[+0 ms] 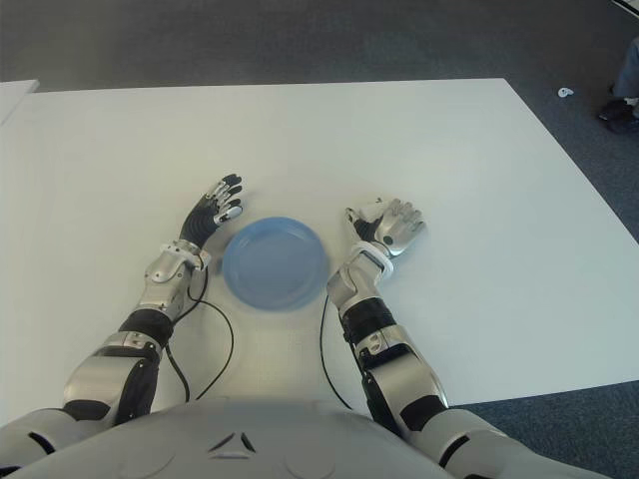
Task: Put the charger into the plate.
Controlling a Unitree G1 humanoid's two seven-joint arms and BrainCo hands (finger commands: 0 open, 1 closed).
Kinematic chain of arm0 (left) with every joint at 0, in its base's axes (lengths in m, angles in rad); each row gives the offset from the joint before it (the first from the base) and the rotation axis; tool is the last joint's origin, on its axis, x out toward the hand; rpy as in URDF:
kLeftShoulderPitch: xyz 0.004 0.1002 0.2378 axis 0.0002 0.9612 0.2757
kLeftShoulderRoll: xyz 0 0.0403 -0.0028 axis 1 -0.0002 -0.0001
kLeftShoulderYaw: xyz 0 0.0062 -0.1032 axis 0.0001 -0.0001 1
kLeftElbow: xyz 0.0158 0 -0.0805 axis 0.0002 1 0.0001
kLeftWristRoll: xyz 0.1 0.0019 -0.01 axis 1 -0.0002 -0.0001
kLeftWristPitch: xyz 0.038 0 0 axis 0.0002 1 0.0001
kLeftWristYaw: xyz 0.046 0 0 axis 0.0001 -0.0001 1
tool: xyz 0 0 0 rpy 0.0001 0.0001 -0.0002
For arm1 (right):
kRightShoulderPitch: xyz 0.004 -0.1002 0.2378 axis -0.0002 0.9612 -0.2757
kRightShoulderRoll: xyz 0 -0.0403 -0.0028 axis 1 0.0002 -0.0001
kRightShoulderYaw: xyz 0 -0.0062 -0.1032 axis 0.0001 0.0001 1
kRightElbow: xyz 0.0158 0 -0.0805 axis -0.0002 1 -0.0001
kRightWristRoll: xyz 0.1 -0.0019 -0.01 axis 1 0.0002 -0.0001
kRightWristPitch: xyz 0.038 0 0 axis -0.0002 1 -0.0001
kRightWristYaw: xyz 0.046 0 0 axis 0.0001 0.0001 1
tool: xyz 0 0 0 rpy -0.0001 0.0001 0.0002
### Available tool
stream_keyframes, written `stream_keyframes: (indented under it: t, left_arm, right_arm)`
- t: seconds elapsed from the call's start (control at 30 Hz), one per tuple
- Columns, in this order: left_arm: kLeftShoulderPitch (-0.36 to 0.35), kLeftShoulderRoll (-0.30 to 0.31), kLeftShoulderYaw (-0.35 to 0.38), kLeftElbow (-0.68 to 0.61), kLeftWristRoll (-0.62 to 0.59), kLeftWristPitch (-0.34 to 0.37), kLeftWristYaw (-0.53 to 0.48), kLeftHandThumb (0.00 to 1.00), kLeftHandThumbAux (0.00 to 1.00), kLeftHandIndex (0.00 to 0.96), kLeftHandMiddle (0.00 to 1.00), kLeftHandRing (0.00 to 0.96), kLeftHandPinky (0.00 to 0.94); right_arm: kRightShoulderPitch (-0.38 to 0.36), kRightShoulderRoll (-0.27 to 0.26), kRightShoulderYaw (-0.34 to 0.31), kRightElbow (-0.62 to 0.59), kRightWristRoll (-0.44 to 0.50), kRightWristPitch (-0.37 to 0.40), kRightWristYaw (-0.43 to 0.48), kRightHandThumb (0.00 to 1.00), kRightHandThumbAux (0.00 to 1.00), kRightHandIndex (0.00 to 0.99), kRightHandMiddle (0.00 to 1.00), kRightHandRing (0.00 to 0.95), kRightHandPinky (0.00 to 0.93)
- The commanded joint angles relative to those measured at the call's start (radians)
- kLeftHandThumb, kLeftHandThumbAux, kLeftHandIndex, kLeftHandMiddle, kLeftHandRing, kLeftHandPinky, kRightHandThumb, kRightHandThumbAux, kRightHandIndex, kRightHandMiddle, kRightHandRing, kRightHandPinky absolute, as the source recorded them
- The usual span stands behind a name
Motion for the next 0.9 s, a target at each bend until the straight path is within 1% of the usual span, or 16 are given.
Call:
stream_keyframes:
  t: [0.03,0.6,0.63,0.67,0.7,0.77,0.8,0.83,0.87,0.9]
  left_arm:
    - [0.034,0.002,-0.003,-0.001,0.002,0.033,-0.017,0.021,0.56,0.0,0.0,0.0,0.03]
    - [0.042,0.003,-0.007,-0.026,0.004,0.052,-0.018,0.014,0.555,0.0,0.0,0.0,0.026]
    - [0.042,0.003,-0.007,-0.027,0.004,0.052,-0.018,0.014,0.554,0.0,0.0,0.0,0.026]
    - [0.043,0.003,-0.007,-0.028,0.004,0.053,-0.018,0.014,0.554,0.0,0.0,0.0,0.026]
    - [0.044,0.003,-0.007,-0.029,0.005,0.053,-0.018,0.014,0.554,0.0,0.0,0.0,0.026]
    - [0.044,0.003,-0.007,-0.03,0.004,0.056,-0.02,0.013,0.555,0.0,0.0,0.0,0.026]
    - [0.044,0.003,-0.007,-0.031,0.003,0.058,-0.021,0.013,0.556,0.0,0.0,0.0,0.026]
    - [0.044,0.003,-0.007,-0.031,0.003,0.059,-0.022,0.013,0.556,0.0,0.0,0.0,0.026]
    - [0.045,0.003,-0.007,-0.032,0.003,0.06,-0.023,0.013,0.557,0.0,0.0,0.0,0.025]
    - [0.045,0.004,-0.007,-0.033,0.002,0.06,-0.024,0.013,0.557,0.0,0.0,0.0,0.025]
  right_arm:
    - [0.055,0.013,0.003,0.055,0.072,0.017,0.09,0.25,0.215,0.0,0.0,0.0,0.0]
    - [0.061,0.013,0.011,0.064,0.074,0.017,0.1,0.235,0.227,0.0,0.01,0.003,0.005]
    - [0.063,0.014,0.014,0.066,0.071,0.017,0.095,0.236,0.229,0.0,0.023,0.023,0.048]
    - [0.065,0.015,0.016,0.067,0.069,0.017,0.092,0.243,0.235,0.0,0.061,0.07,0.124]
    - [0.066,0.015,0.017,0.068,0.068,0.017,0.09,0.246,0.237,0.0,0.075,0.087,0.151]
    - [0.066,0.013,0.026,0.069,0.061,0.021,0.088,0.257,0.241,0.007,0.121,0.145,0.241]
    - [0.065,0.012,0.029,0.069,0.059,0.021,0.087,0.301,0.255,0.048,0.181,0.232,0.385]
    - [0.066,0.012,0.031,0.069,0.058,0.022,0.084,0.31,0.258,0.056,0.193,0.25,0.415]
    - [0.066,0.011,0.031,0.069,0.058,0.021,0.083,0.333,0.268,0.076,0.216,0.286,0.47]
    - [0.067,0.013,0.029,0.066,0.058,0.021,0.078,0.341,0.272,0.083,0.225,0.299,0.489]
